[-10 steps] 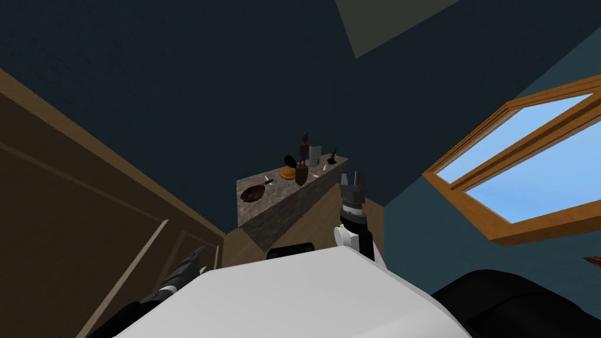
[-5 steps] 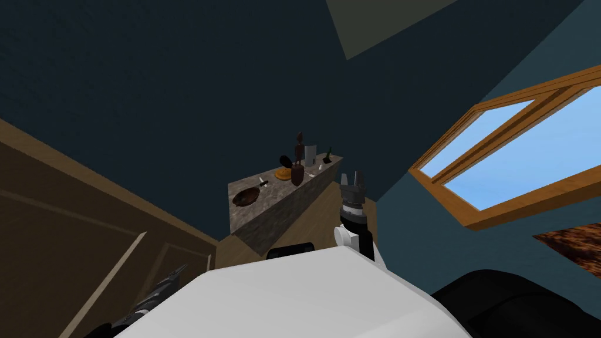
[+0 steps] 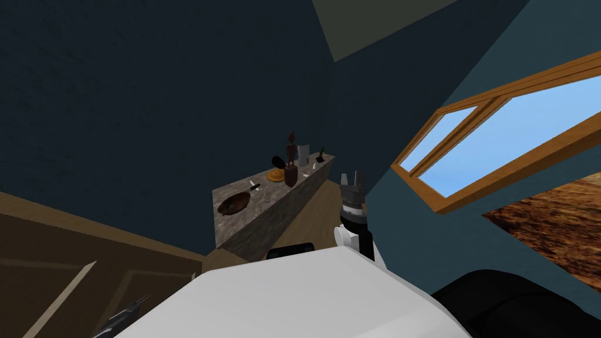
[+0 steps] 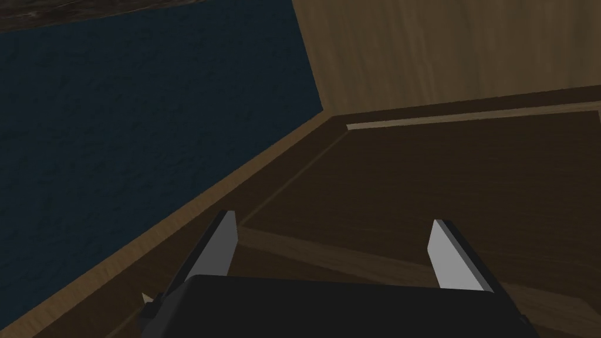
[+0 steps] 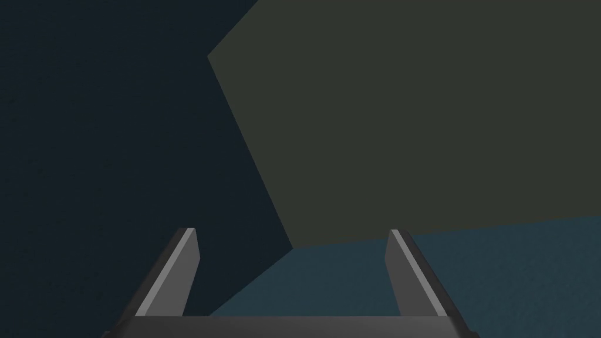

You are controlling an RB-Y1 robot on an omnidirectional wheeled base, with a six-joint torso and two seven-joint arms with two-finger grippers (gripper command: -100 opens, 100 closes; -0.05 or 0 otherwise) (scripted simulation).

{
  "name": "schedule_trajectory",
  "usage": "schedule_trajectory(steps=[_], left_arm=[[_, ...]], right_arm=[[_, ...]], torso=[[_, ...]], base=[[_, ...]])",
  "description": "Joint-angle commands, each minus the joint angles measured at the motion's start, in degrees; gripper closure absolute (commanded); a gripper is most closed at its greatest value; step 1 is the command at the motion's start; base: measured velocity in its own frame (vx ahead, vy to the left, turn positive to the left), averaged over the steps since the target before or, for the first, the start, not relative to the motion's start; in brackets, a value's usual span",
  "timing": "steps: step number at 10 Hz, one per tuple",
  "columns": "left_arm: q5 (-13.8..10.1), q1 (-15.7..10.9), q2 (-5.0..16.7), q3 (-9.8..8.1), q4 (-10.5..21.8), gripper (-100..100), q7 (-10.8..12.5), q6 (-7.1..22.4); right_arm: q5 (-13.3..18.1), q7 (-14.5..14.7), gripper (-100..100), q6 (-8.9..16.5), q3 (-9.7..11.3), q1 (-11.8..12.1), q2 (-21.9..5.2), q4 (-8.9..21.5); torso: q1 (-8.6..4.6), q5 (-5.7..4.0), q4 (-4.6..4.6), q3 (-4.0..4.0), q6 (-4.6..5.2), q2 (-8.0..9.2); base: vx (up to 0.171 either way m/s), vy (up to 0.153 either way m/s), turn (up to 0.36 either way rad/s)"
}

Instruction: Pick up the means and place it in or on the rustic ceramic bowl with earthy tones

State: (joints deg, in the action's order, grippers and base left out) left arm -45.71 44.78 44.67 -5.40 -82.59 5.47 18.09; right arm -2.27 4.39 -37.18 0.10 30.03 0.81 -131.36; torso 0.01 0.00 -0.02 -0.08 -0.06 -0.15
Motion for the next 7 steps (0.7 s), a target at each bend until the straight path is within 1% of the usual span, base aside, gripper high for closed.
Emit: schedule_trajectory(steps=[1,2,3,4,6,7], left_arm=[[-1.6,0.8,2.9,-1.0,2.9,-100,0.6,2.9],[-1.6,0.8,3.0,-1.0,3.3,-100,0.6,3.5],[-3.7,1.2,5.4,-1.57,4.6,-100,1.0,6.0],[-3.7,1.2,6.3,-1.57,5.3,-100,1.0,6.2],[-3.7,1.2,6.3,-1.57,6.8,-100,1.0,6.2],[-5.7,1.6,9.1,-2.14,9.3,-100,1.4,9.0]], right_arm=[[0.0,0.0,0,0.0,0.0,0.0,0.0,0.0],[0.0,0.0,0,0.0,0.0,0.0,0.0,0.0],[0.0,0.0,0,0.0,0.0,0.0,0.0,0.0],[0.0,0.0,0,0.0,0.0,0.0,0.0,0.0],[0.0,0.0,0,0.0,0.0,0.0,0.0,0.0],[0.0,0.0,0,0.0,0.0,0.0,0.0,0.0]], torso=[[0.0,0.0,0.0,0.0,0.0,0.0],[-0.04,-0.03,0.0,-0.02,0.09,-0.04],[-0.02,0.0,-0.01,-0.03,0.02,-0.07],[-0.05,-0.02,-0.02,-0.07,0.09,-0.14],[-0.03,0.0,-0.01,-0.02,-0.02,-0.03],[-0.03,0.0,0.02,0.04,-0.01,0.06]], base=[[0.042,-0.023,-0.333],[0.047,-0.01,-0.2],[0.065,-0.022,-0.31],[0.06,-0.013,-0.184],[0.017,-0.005,0.031],[0.044,-0.035,-0.327]])
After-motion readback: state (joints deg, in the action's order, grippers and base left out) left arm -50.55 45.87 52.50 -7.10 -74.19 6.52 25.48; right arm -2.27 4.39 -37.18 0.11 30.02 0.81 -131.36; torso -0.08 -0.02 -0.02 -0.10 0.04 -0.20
